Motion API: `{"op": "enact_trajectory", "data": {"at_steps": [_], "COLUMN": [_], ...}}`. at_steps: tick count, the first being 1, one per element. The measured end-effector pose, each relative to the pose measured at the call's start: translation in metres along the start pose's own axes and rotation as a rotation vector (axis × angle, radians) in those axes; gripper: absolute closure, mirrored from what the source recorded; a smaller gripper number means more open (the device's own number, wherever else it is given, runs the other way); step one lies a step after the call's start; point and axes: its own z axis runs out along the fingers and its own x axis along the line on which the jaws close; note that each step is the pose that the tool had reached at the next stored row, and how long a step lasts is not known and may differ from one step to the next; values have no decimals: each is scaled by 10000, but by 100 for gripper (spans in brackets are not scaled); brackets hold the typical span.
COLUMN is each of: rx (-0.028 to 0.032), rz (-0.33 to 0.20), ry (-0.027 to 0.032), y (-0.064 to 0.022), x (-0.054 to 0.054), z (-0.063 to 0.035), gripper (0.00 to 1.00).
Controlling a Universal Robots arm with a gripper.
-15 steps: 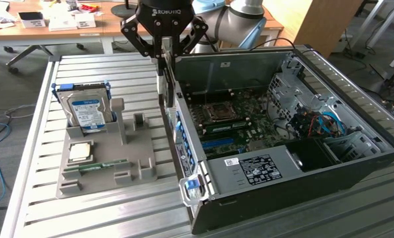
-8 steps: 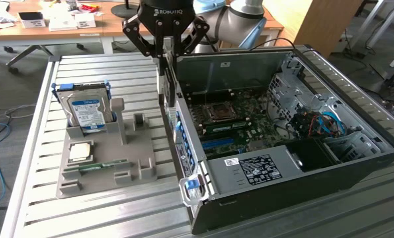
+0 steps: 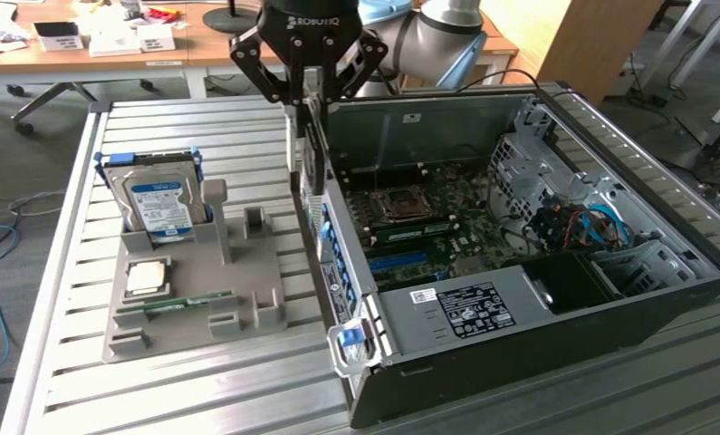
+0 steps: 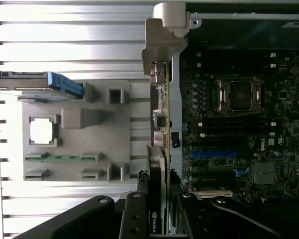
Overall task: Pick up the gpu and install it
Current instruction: 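Pick up the gpu and move the gpu toward the slot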
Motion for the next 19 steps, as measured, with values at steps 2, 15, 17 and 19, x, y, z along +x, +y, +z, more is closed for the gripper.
{"op": "enact_trajectory", "data": {"at_steps": [2, 15, 17, 19], "rx": [-1, 0, 0, -1], "rz": [-1, -1, -1, 0], "ry": [0, 0, 0, 0], "y": [1, 11, 13, 14], "x": [-15, -130, -150, -171], "z": [1, 4, 4, 5], "gripper": [73, 73, 73, 73]}}
